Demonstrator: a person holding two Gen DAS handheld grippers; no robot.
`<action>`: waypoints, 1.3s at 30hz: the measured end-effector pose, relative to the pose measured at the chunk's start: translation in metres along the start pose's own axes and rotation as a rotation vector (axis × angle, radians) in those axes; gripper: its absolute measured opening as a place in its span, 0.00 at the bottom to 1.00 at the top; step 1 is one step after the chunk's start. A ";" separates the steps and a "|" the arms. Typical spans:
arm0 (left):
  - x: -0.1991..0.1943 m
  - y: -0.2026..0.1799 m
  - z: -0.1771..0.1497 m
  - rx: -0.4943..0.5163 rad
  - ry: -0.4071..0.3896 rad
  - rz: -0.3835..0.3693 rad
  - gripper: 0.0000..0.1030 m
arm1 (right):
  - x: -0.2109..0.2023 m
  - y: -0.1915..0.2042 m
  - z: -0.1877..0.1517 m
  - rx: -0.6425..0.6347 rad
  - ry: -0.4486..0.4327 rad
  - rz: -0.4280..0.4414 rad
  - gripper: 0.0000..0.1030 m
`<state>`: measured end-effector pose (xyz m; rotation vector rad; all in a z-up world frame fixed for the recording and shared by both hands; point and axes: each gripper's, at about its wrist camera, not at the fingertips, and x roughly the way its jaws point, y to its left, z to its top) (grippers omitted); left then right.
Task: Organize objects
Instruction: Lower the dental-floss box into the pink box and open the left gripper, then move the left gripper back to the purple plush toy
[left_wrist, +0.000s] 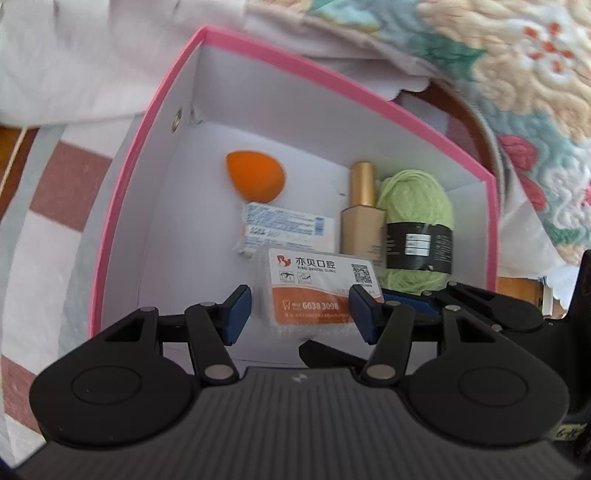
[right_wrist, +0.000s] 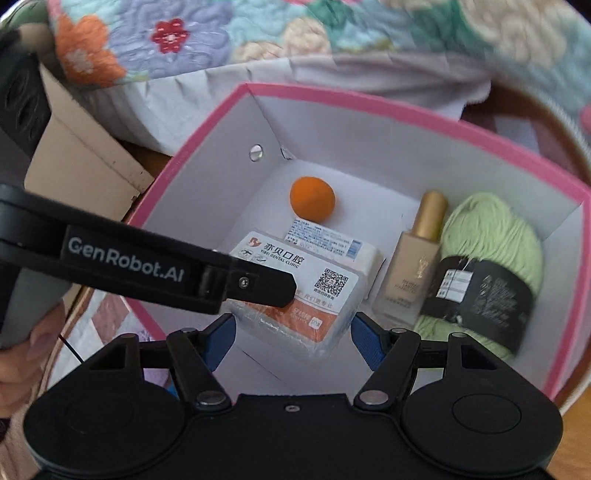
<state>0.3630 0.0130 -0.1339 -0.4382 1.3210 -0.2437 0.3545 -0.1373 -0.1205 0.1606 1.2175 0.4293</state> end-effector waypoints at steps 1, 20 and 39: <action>0.003 0.003 0.000 -0.008 0.003 -0.003 0.55 | 0.003 -0.004 0.002 0.014 0.007 0.007 0.72; 0.034 -0.001 -0.018 0.028 -0.080 0.053 0.54 | 0.033 0.000 -0.003 -0.020 0.031 -0.157 0.63; -0.072 -0.032 -0.055 0.182 -0.204 0.082 0.73 | -0.073 0.029 -0.055 -0.067 -0.231 -0.152 0.74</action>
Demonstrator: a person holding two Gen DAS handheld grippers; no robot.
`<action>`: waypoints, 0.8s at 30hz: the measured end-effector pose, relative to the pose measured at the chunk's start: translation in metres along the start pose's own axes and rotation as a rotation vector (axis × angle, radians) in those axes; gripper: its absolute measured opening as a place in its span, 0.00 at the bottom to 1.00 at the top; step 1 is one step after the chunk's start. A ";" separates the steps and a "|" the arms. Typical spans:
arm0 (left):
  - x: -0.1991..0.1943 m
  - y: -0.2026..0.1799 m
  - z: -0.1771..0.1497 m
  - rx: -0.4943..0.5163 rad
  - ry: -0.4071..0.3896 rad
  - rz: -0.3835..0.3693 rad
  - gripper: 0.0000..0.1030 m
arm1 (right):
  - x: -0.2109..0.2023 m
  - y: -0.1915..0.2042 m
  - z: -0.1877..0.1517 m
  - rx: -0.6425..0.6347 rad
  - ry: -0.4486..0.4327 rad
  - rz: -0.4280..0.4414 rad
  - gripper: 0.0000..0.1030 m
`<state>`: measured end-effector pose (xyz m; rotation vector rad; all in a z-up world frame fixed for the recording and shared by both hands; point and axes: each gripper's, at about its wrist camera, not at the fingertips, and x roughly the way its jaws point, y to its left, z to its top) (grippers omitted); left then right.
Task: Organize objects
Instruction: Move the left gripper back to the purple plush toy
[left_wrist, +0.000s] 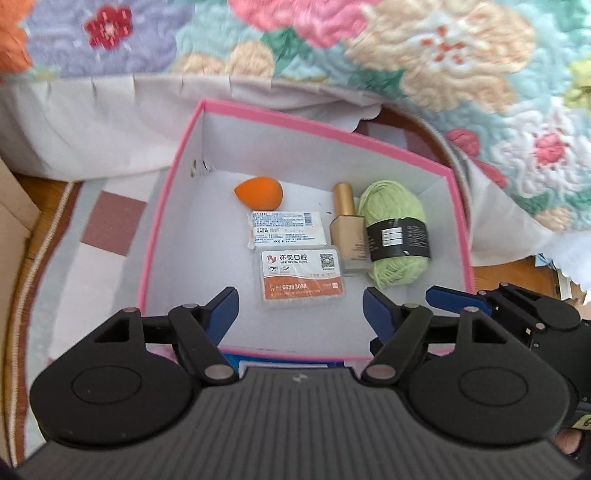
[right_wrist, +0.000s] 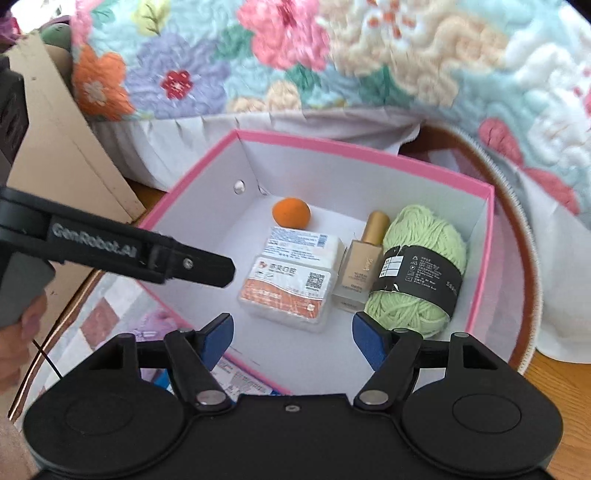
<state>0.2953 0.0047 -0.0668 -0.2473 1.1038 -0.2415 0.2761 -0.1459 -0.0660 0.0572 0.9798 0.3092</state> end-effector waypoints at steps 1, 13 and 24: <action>-0.010 -0.001 -0.001 0.006 -0.006 0.004 0.73 | -0.004 0.004 0.000 -0.007 -0.006 -0.005 0.75; -0.106 -0.012 -0.022 0.089 -0.003 0.083 0.80 | -0.097 0.052 -0.002 -0.112 -0.059 -0.070 0.82; -0.188 -0.011 -0.060 0.148 -0.033 0.074 0.88 | -0.162 0.088 -0.015 -0.202 -0.084 0.006 0.85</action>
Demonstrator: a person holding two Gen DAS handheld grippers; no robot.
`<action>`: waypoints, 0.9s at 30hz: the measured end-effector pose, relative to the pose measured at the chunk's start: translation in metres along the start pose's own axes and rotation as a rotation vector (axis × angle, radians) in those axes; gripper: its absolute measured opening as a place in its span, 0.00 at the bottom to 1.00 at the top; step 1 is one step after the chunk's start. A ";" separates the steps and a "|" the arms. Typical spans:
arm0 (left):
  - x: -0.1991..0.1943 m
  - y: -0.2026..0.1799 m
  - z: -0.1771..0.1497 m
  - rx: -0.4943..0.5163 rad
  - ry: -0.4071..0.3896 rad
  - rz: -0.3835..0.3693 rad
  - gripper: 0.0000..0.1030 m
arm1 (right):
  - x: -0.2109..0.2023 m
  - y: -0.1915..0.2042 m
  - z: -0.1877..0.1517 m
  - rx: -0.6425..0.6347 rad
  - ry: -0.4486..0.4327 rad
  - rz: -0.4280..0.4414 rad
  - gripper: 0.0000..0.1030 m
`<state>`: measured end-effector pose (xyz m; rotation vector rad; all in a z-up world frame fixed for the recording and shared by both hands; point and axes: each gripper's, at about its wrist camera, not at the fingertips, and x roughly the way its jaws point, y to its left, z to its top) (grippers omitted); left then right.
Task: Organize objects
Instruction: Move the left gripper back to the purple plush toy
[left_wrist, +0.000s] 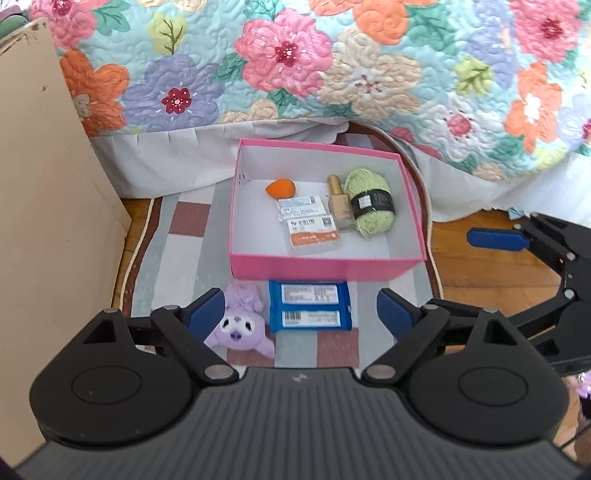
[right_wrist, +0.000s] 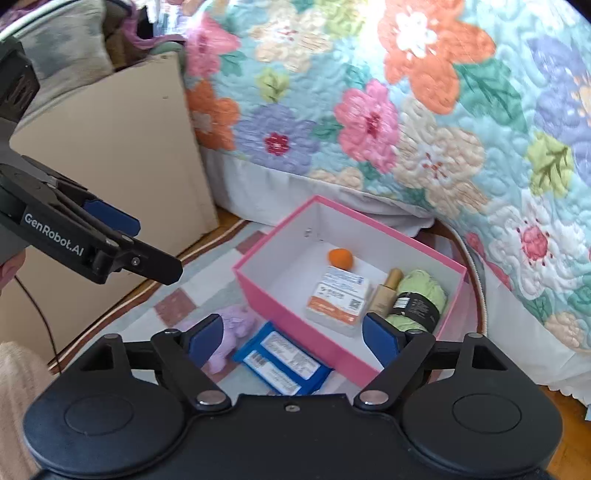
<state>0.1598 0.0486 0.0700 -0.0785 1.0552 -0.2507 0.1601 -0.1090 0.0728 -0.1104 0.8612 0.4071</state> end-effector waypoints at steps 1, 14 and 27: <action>-0.004 0.000 -0.004 0.008 0.000 -0.002 0.88 | -0.004 0.005 -0.002 -0.018 0.002 0.012 0.85; -0.011 0.018 -0.062 0.027 -0.050 0.009 0.90 | 0.008 0.050 -0.025 -0.111 0.021 0.164 0.92; 0.066 0.084 -0.067 -0.077 -0.070 0.060 0.93 | 0.115 0.058 -0.024 -0.030 0.064 0.264 0.94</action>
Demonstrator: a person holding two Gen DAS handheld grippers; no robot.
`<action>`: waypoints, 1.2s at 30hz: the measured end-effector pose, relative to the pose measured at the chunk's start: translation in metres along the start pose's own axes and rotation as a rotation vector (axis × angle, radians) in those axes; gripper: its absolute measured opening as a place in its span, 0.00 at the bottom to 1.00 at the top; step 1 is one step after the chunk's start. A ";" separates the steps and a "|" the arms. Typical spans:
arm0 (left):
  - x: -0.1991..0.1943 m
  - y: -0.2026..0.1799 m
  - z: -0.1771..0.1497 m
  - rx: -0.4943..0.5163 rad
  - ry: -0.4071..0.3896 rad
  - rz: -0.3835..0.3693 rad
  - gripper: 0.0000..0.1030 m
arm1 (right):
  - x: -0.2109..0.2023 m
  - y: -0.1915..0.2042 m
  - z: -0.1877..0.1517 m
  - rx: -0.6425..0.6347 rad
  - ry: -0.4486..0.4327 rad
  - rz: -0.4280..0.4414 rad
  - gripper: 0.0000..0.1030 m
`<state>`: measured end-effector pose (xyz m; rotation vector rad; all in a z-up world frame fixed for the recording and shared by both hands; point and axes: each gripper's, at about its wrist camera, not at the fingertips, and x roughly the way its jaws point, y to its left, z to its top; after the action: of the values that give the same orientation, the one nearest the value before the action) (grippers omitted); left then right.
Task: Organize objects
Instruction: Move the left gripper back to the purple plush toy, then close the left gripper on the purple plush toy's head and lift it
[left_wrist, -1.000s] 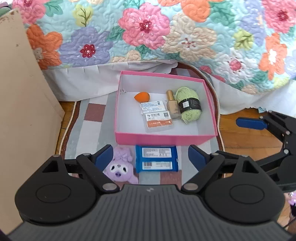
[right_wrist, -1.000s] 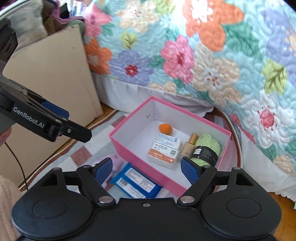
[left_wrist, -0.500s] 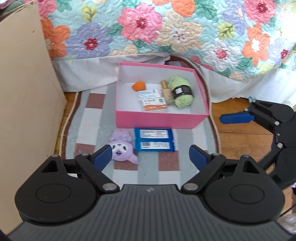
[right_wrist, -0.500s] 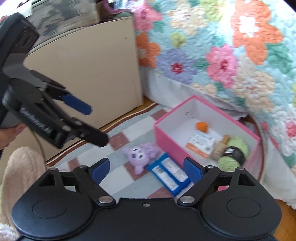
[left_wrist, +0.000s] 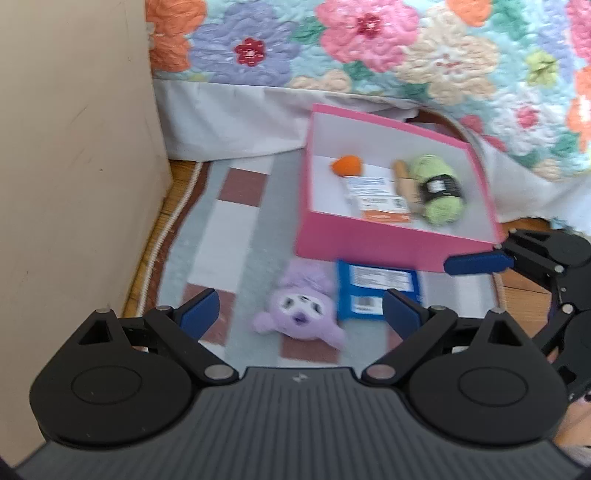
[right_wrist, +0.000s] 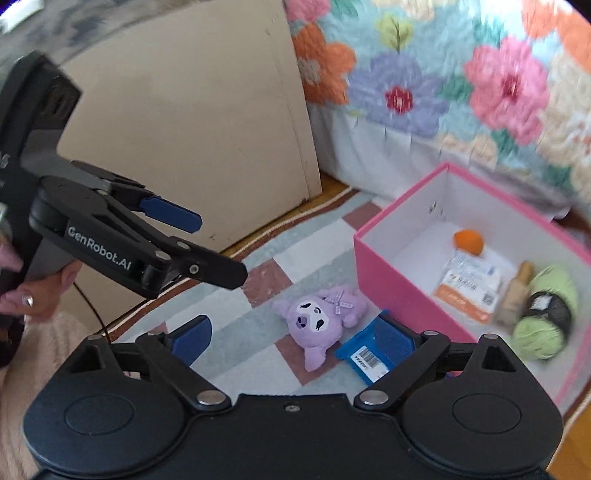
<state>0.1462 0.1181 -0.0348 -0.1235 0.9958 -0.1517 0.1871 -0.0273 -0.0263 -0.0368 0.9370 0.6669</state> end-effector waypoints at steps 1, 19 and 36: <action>0.008 0.002 0.001 0.011 0.007 0.002 0.93 | 0.008 -0.003 0.000 0.012 0.002 0.005 0.94; 0.098 0.029 -0.013 -0.131 0.086 -0.016 0.91 | 0.098 -0.001 -0.014 -0.010 -0.005 -0.096 0.92; 0.154 0.052 -0.031 -0.270 0.148 -0.224 0.46 | 0.129 -0.001 -0.055 0.168 -0.011 -0.153 0.79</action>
<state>0.2059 0.1397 -0.1872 -0.4768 1.1464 -0.2333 0.2006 0.0209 -0.1569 0.0444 0.9663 0.4455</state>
